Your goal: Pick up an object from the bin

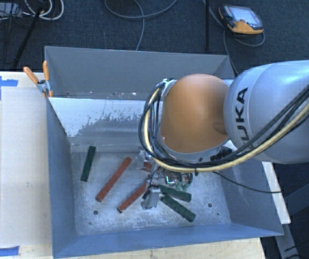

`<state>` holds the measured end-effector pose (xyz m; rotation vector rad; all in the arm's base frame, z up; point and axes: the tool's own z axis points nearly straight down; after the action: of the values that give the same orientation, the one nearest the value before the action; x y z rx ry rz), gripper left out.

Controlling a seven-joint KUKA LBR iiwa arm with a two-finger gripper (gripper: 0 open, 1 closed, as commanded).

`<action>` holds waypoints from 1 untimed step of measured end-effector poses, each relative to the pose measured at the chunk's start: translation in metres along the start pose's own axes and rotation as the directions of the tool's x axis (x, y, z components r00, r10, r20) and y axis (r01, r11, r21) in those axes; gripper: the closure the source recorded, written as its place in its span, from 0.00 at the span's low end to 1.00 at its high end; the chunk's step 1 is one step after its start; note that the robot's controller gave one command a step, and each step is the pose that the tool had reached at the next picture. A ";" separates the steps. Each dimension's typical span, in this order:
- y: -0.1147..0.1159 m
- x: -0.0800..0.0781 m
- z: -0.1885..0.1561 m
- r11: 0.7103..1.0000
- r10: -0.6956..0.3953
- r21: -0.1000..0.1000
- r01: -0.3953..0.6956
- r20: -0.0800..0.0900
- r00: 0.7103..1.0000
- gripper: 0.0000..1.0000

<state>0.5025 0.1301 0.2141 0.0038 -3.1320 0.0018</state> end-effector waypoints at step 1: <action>0.032 -0.057 0.145 0.896 -0.445 0.001 0.445 0.005 0.896 0.00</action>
Offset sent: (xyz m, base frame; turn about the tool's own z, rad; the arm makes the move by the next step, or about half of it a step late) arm 0.0569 0.0309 -0.1441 -0.4606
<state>0.5585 0.1623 0.0680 0.7201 -3.0534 -0.0021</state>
